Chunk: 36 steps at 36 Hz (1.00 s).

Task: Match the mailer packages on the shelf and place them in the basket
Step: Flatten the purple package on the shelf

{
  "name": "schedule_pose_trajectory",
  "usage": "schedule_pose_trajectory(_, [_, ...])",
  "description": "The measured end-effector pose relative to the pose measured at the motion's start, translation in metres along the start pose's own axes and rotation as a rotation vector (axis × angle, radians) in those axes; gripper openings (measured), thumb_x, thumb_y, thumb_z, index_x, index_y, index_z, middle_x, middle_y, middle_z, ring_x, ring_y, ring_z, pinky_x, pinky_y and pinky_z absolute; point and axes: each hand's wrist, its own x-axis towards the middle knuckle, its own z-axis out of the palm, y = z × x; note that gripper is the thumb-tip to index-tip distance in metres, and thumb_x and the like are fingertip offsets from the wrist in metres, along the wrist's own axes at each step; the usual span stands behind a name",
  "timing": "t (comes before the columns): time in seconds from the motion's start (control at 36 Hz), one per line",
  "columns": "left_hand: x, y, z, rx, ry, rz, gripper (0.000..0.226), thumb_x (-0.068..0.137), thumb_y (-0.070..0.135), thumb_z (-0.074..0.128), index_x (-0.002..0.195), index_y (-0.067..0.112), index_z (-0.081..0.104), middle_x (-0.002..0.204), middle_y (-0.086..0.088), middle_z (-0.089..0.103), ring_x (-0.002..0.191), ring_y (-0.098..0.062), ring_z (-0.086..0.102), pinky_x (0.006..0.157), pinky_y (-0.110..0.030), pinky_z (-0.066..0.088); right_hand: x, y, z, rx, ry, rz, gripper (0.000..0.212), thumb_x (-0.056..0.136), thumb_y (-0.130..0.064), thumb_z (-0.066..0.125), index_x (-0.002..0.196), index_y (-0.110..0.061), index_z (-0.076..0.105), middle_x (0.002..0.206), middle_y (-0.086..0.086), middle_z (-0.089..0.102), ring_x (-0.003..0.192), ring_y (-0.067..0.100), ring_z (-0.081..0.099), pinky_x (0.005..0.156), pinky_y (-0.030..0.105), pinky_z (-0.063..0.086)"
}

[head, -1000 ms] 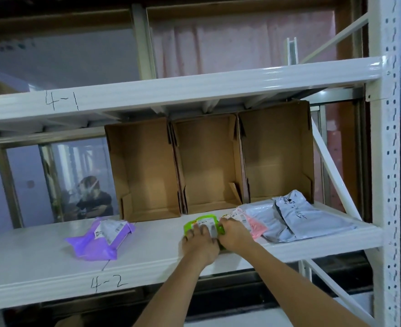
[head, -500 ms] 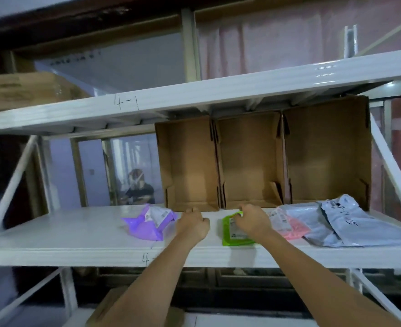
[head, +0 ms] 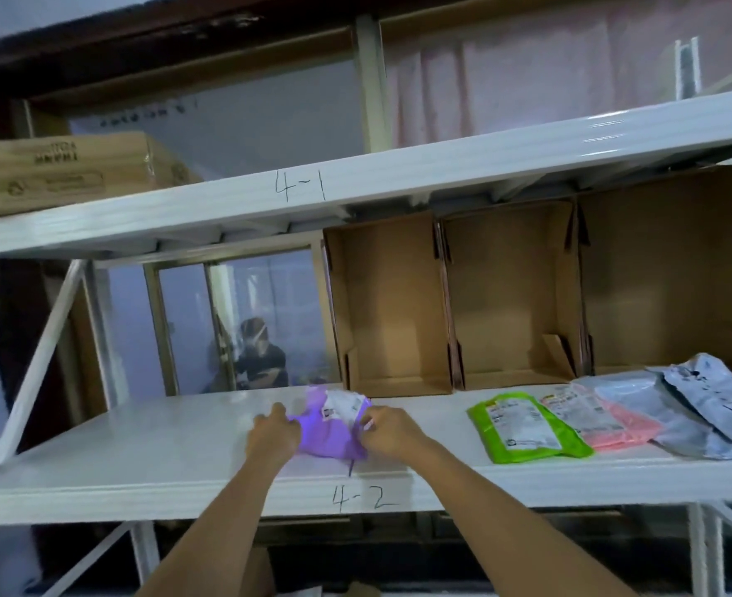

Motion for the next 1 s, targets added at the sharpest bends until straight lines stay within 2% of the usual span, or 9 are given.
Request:
schedule_pose_trajectory(0.14, [-0.004, -0.004, 0.014, -0.243, -0.019, 0.072, 0.025, 0.096, 0.017, 0.049, 0.118, 0.005, 0.052, 0.114, -0.02, 0.063, 0.107, -0.034, 0.058, 0.079, -0.03, 0.04, 0.009, -0.011, 0.018, 0.076, -0.031, 0.049, 0.021, 0.088, -0.021, 0.057, 0.079, -0.011, 0.073, 0.075, -0.001, 0.062, 0.085, 0.018, 0.058, 0.065, 0.02, 0.042])
schedule_pose_trajectory(0.19, [-0.007, 0.002, 0.018, -0.316, -0.012, 0.091, 0.015, 0.095, 0.019, 0.052, 0.107, 0.01, 0.054, 0.114, -0.016, 0.063, 0.106, -0.032, 0.058, 0.079, -0.028, 0.04, 0.01, -0.011, 0.015, 0.156, -0.054, 0.098, 0.021, 0.085, -0.018, 0.061, 0.086, -0.003, 0.076, 0.067, -0.002, 0.059, 0.069, 0.012, 0.055, 0.065, 0.018, 0.046])
schedule_pose_trajectory(0.25, [-0.005, 0.009, 0.022, -0.39, -0.004, 0.108, 0.014, 0.093, 0.016, 0.056, 0.105, 0.01, 0.061, 0.113, -0.012, 0.064, 0.106, -0.03, 0.058, 0.081, -0.027, 0.041, 0.012, -0.006, 0.008, 0.216, -0.059, 0.161, 0.026, 0.081, -0.018, 0.064, 0.093, 0.0, 0.076, 0.077, 0.007, 0.069, 0.07, 0.013, 0.061, 0.08, 0.027, 0.055])
schedule_pose_trajectory(0.42, [0.002, 0.03, 0.03, -0.69, -0.106, 0.094, 0.023, 0.087, 0.001, 0.059, 0.072, 0.017, 0.062, 0.08, -0.013, 0.062, 0.069, -0.026, 0.057, 0.068, -0.032, 0.051, 0.004, 0.025, -0.022, 0.025, 0.366, 0.323, 0.029, 0.088, -0.029, 0.052, 0.103, -0.013, 0.07, 0.112, 0.012, 0.067, 0.104, 0.029, 0.062, 0.078, 0.029, 0.046])
schedule_pose_trajectory(0.5, [0.002, 0.037, 0.035, -0.817, -0.167, 0.066, 0.021, 0.088, -0.003, 0.057, 0.076, 0.012, 0.064, 0.069, -0.01, 0.057, 0.056, -0.018, 0.048, 0.05, -0.02, 0.044, 0.002, 0.049, -0.033, 0.037, 0.379, 0.388, 0.04, 0.093, -0.028, 0.051, 0.126, -0.006, 0.053, 0.129, 0.02, 0.052, 0.119, 0.036, 0.053, 0.092, 0.034, 0.044])
schedule_pose_trajectory(0.58, [0.003, 0.038, 0.04, -0.944, -0.243, 0.0, 0.025, 0.088, -0.008, 0.052, 0.075, 0.009, 0.065, 0.068, -0.011, 0.057, 0.06, -0.021, 0.049, 0.053, -0.022, 0.046, 0.003, 0.066, -0.041, 0.08, 0.303, 0.402, 0.045, 0.094, -0.021, 0.048, 0.136, -0.006, 0.046, 0.139, 0.018, 0.049, 0.125, 0.034, 0.049, 0.098, 0.035, 0.042])
schedule_pose_trajectory(0.81, [0.009, 0.033, 0.044, -0.935, -0.209, -0.062, 0.022, 0.092, 0.002, 0.051, 0.077, 0.01, 0.066, 0.092, -0.016, 0.064, 0.083, -0.029, 0.057, 0.063, -0.028, 0.047, 0.006, 0.081, -0.046, 0.111, 0.206, 0.358, 0.023, 0.082, -0.002, 0.05, 0.081, -0.004, 0.072, 0.088, 0.015, 0.069, 0.093, 0.029, 0.066, 0.067, 0.027, 0.044])
schedule_pose_trajectory(0.92, [0.006, 0.034, 0.038, -0.805, -0.045, -0.032, 0.035, 0.083, -0.009, 0.048, 0.066, 0.019, 0.062, 0.087, -0.012, 0.062, 0.074, -0.025, 0.052, 0.068, -0.034, 0.047, -0.002, 0.08, -0.051, 0.013, 0.322, 0.377, 0.025, 0.086, -0.009, 0.053, 0.096, -0.013, 0.075, 0.101, 0.009, 0.07, 0.099, 0.03, 0.065, 0.079, 0.029, 0.05])
schedule_pose_trajectory(1.0, [0.002, 0.04, 0.023, -0.788, -0.041, -0.026, 0.027, 0.08, -0.01, 0.05, 0.078, 0.014, 0.061, 0.09, -0.012, 0.059, 0.065, -0.023, 0.05, 0.055, -0.024, 0.04, -0.002, 0.084, -0.064, -0.07, 0.455, 0.433, 0.024, 0.093, -0.018, 0.054, 0.107, -0.015, 0.072, 0.113, 0.011, 0.068, 0.109, 0.03, 0.062, 0.085, 0.032, 0.048])
